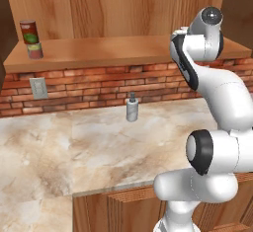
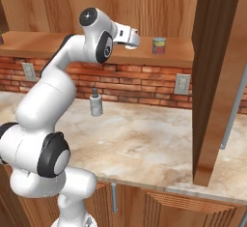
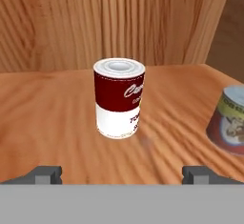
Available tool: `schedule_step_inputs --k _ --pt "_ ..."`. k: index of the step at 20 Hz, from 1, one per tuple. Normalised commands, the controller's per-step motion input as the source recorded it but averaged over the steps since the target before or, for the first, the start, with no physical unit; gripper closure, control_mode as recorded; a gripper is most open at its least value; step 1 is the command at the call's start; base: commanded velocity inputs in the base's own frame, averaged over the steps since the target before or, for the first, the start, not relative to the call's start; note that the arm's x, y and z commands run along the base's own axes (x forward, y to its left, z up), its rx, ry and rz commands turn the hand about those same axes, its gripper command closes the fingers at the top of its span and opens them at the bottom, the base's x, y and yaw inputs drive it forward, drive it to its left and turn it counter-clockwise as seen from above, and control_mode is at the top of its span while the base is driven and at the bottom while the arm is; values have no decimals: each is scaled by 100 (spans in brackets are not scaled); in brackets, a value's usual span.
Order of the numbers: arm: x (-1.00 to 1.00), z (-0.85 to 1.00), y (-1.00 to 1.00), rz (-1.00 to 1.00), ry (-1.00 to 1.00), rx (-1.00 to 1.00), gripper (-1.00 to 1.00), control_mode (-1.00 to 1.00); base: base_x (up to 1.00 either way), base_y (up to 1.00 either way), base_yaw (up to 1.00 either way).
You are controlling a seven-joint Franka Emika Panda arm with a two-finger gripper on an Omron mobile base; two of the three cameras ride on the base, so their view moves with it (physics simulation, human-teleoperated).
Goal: Stack two cans on top of the other two cans in the cabinet.
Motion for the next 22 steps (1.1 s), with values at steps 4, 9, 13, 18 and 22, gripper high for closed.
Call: schedule_step_inputs --k 4,9,13,18,22 --pt "22 -4 -5 0 0 1 -100 -100 0 0 0" --pt "27 -6 -5 0 0 2 -100 -100 0 0 0" --pt "26 -3 -5 0 1 2 -100 -100 0 0 0" --pt "21 -2 -7 0 0 1 -100 -100 0 0 0" --pt "12 -1 -5 0 1 2 -100 -100 0 0 0"
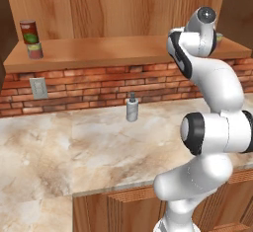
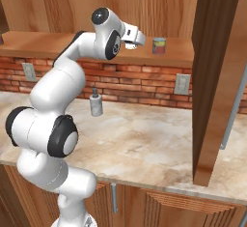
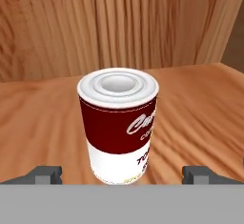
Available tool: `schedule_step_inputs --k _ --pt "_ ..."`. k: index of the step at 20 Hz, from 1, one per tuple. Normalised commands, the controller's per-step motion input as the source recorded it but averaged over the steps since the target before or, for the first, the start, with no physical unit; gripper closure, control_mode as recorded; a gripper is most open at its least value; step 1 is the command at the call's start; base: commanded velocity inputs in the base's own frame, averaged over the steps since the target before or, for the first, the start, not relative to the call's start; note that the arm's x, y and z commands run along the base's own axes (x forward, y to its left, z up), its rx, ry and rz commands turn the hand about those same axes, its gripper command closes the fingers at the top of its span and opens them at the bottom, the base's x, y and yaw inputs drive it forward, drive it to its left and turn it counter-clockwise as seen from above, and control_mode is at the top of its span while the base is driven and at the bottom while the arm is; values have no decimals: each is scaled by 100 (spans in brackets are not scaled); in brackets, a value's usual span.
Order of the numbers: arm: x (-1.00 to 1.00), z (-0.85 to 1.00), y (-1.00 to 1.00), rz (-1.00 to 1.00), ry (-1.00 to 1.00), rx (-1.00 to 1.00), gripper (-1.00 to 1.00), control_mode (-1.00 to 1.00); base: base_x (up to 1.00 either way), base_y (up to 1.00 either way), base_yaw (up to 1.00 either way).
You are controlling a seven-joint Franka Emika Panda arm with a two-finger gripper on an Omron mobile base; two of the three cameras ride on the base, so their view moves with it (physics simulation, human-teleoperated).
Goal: Stack two cans on top of the other two cans in the cabinet.
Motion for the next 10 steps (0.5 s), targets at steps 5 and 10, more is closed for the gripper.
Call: schedule_step_inputs --k 5,10 --pt "16 -5 -4 0 3 0 -100 -100 0 0 0" --pt "18 -4 -1 -1 1 0 -100 -100 0 0 0"
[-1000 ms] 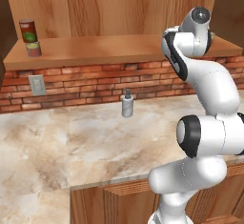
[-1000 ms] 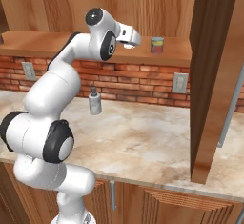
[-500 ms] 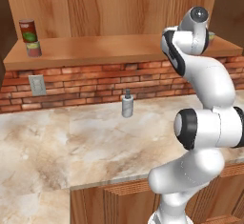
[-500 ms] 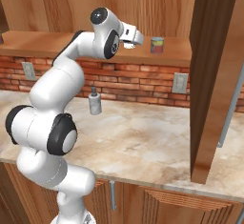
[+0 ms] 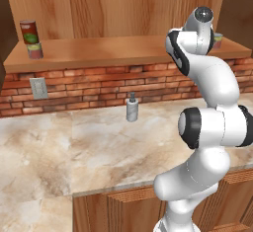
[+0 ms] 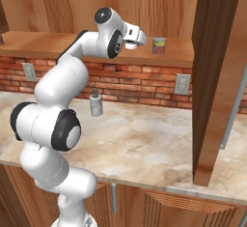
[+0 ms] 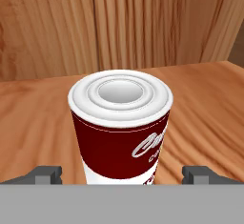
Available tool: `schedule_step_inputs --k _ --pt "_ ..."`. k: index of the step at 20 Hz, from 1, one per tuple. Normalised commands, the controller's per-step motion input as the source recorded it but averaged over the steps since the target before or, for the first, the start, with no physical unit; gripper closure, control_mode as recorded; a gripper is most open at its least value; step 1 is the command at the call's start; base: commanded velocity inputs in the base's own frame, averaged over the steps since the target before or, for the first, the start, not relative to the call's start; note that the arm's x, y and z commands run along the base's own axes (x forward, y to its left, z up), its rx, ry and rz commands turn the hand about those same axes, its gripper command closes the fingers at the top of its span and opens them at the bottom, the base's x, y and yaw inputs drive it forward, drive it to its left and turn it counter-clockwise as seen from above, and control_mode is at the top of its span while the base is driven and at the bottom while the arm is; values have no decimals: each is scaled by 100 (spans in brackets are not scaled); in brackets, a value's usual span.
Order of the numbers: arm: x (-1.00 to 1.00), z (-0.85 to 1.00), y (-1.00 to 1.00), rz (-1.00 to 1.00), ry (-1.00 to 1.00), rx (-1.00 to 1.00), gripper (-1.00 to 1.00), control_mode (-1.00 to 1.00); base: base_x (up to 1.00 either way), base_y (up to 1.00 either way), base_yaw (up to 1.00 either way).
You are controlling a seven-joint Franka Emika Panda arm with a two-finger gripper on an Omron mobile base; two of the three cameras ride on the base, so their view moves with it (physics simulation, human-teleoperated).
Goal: Stack two cans on top of the other two cans in the cabinet.
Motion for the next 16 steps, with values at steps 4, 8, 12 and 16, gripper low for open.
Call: schedule_step_inputs --k 4,8,12,16 --pt "9 -2 0 -3 0 0 -100 -100 0 0 0" --pt "7 -4 0 -3 0 0 -100 -100 0 0 0" --pt "9 -5 -3 -2 0 0 -100 -100 0 0 0" --pt "7 -5 -6 0 0 0 -100 -100 0 0 0"
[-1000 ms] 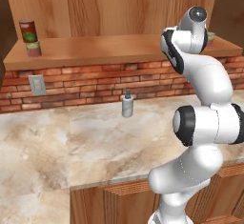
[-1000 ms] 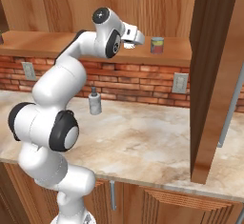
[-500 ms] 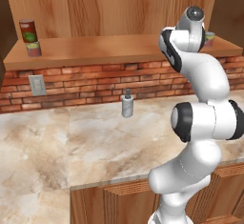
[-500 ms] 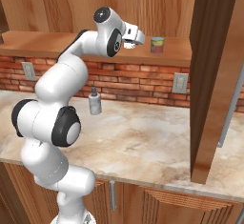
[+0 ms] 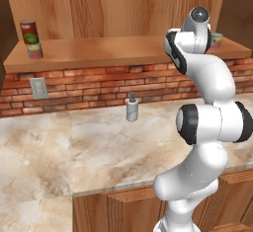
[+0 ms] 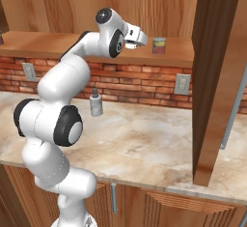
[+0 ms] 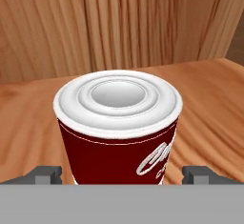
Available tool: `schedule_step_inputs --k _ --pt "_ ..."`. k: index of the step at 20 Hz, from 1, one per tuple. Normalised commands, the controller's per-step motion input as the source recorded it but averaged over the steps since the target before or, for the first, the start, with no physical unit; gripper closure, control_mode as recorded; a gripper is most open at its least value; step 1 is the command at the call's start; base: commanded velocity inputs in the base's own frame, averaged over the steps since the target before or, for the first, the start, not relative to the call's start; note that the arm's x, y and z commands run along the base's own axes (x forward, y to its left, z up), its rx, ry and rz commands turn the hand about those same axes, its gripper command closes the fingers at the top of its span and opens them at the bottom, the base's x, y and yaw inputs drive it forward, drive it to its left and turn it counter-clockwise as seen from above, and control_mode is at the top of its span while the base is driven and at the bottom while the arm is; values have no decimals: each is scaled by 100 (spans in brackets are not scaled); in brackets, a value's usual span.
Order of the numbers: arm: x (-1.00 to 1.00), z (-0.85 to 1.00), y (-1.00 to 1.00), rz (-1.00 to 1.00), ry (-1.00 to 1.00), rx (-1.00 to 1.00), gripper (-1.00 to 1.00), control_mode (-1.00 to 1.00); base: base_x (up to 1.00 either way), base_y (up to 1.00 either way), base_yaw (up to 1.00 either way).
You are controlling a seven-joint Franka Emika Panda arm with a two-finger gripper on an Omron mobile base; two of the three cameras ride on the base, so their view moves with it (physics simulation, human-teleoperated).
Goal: Stack two cans on top of the other two cans in the cabinet.
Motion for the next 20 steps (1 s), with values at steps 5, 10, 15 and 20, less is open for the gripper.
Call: schedule_step_inputs --k 5,10,15,20 --pt "2 -2 -10 0 0 0 100 -100 0 0 0" --pt "-2 0 -9 0 0 1 100 -100 0 0 0" --pt "-10 7 12 0 0 0 100 -100 0 0 0" --pt "-7 23 13 -2 0 0 100 -100 0 0 0"
